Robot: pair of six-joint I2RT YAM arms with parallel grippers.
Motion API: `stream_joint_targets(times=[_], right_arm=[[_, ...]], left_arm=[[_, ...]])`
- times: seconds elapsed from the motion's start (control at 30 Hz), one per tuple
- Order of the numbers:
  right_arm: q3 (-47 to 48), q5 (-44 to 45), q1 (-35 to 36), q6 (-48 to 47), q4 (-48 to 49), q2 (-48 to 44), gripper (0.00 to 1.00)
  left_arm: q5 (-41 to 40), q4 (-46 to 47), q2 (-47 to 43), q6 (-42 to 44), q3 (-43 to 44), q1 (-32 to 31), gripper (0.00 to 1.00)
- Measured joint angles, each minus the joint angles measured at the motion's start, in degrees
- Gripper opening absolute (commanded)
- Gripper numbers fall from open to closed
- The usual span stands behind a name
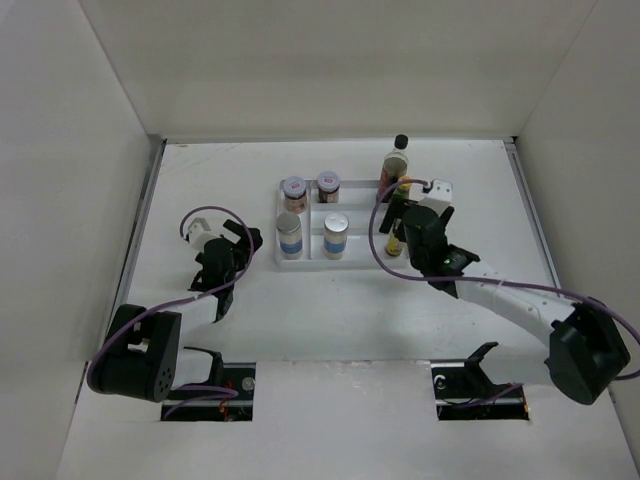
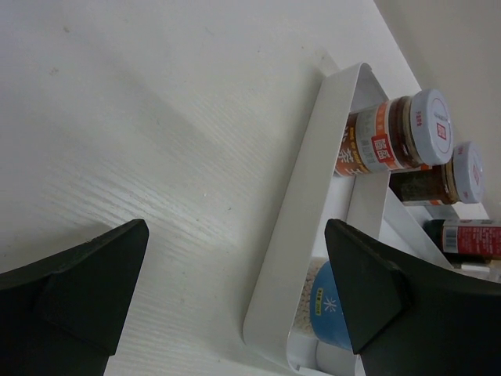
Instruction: Organize the condiment bottles
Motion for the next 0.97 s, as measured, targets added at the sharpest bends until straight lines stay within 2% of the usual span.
stream_joint_targets(times=[0.13, 0.27, 0.4, 0.73, 0.97], right_arm=[[-3.98, 0.68, 0.26, 0.0, 4.24, -9.01, 1.0], [-14.1, 3.93, 0.39, 0.68, 12.59, -23.3, 1.0], [-22.56, 8.11, -1.03, 3.23, 16.98, -31.04, 1.0], [-28.24, 10.86, -2.78, 15.93, 14.69, -29.03, 1.0], [-28.76, 8.61, -2.75, 18.73, 14.82, -25.09, 1.0]], left_arm=[[-1.05, -4.2, 0.0, 0.02, 2.4, 0.0, 1.0], [-2.29, -7.37, 0.02, 0.04, 4.22, 0.2, 1.0], [-4.42, -9.09, 0.02, 0.07, 4.59, 0.48, 1.0], [-7.32, -11.82, 0.02, 0.22, 4.85, 0.76, 1.0], [-7.56, -13.7, 0.02, 0.52, 6.03, 0.74, 1.0]])
